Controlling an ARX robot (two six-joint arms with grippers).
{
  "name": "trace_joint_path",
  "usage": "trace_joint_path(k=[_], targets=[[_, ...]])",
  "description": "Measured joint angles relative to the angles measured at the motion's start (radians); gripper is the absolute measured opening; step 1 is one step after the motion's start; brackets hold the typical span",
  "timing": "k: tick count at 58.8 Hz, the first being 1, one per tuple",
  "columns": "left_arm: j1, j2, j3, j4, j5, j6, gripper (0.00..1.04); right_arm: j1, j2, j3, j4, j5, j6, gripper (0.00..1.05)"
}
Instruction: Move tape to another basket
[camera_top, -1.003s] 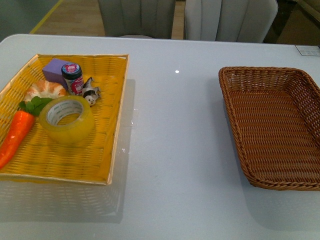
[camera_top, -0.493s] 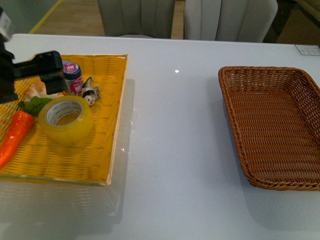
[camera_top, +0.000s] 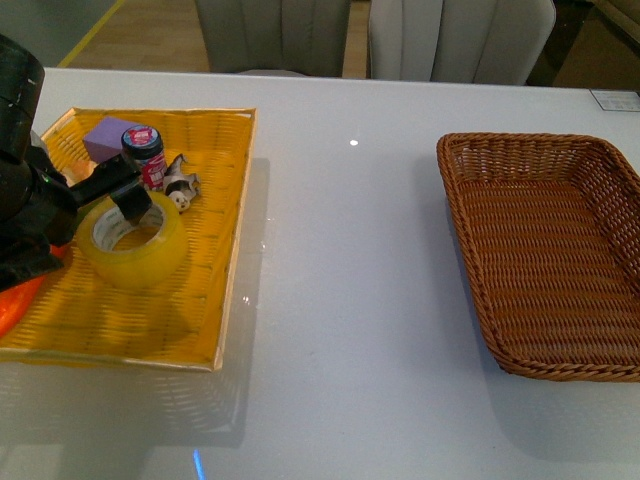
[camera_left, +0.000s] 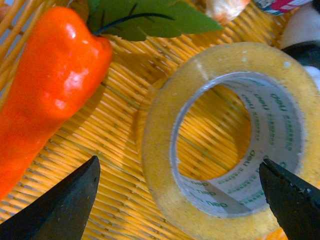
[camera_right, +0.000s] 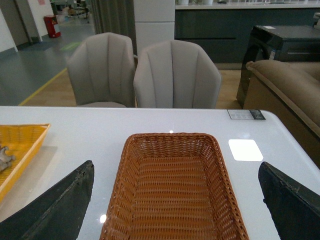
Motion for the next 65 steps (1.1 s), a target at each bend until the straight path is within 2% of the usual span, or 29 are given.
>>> trace_joint_path(k=[27,35,42,53,57,65], targets=[[0.012,0.084,0.066,-0.046,0.01,-0.035,0.96,0.0,0.0,0.0,0.0,0.0,0.0,0.96],[0.007,0.102,0.079,-0.061,-0.006,-0.034,0.76,0.0,0.0,0.0,0.0,0.0,0.0,0.96],[0.0,0.108,0.085,-0.058,-0.002,-0.035,0.49,0.0,0.0,0.0,0.0,0.0,0.0,0.96],[-0.002,0.106,0.081,-0.037,0.006,-0.027,0.21,0.0,0.0,0.0,0.0,0.0,0.0,0.96],[-0.001,0.096,0.068,-0.026,0.008,-0.028,0.17,0.0,0.0,0.0,0.0,0.0,0.0,0.96],[0.001,0.042,0.017,0.007,0.028,-0.021,0.16,0.0,0.0,0.0,0.0,0.0,0.0,0.96]])
